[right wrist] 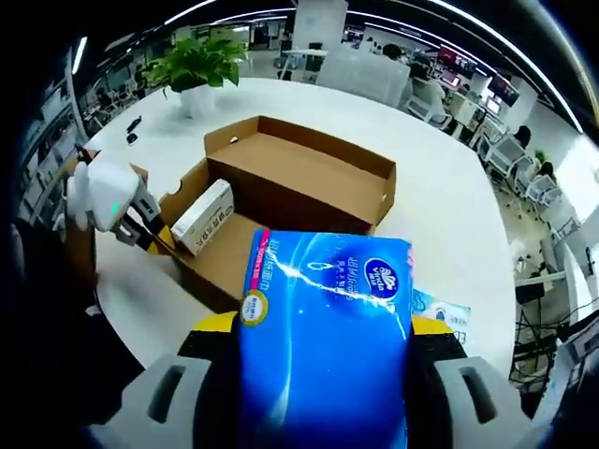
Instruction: Operate the shoe box by opening the lid, removing the specified soft item, and placing it in the target area until the item is outside and the box remains undamaged.
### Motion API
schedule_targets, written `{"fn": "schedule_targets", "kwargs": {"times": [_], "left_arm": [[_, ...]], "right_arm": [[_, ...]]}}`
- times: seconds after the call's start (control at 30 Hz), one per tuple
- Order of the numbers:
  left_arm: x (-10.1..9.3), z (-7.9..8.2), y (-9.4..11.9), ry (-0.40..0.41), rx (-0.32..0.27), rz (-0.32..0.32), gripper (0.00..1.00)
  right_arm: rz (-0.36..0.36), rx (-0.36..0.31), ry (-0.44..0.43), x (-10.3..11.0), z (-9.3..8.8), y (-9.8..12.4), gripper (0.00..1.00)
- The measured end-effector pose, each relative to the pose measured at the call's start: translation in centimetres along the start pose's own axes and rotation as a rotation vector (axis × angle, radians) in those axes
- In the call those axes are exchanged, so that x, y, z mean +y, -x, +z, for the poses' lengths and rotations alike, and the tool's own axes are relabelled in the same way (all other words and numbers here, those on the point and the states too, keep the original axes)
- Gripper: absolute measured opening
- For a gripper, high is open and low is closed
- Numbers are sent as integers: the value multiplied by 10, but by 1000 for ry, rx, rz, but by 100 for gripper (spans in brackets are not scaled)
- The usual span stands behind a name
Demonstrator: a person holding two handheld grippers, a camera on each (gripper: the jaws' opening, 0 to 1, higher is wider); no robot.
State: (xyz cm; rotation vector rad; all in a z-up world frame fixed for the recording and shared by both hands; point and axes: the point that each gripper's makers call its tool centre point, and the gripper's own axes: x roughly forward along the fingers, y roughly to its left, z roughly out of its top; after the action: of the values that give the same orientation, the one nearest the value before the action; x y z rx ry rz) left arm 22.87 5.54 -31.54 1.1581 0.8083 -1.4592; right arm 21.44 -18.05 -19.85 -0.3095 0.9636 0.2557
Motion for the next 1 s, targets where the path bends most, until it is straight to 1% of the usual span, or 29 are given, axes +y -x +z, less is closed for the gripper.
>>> {"fn": "schedule_targets", "kwargs": {"times": [0.2, 0.33, 0.43, 0.5, 0.63, 0.87, 1.0], "left_arm": [[-1, 1, 1, 22, 1, -4, 2], [-3, 2, 2, 25, 3, -4, 2], [1, 0, 0, 26, 5, -5, 2], [-1, 1, 0, 26, 8, -5, 2], [0, 2, 0, 28, 14, -5, 2], [3, 2, -1, 28, 25, -2, 2], [5, 2, -2, 28, 33, 1, 3]], "right_arm": [[-27, 26, -2, -14, -18, 14, 69], [-3, 39, 2, -14, -32, 23, 69], [9, 54, -7, -17, -42, 26, 69], [7, 73, -20, -21, -50, 29, 69], [12, 118, 11, -28, -69, 38, 69], [38, 184, 38, -34, -94, 40, 68], [46, 192, 43, -37, -99, 39, 68]]}}
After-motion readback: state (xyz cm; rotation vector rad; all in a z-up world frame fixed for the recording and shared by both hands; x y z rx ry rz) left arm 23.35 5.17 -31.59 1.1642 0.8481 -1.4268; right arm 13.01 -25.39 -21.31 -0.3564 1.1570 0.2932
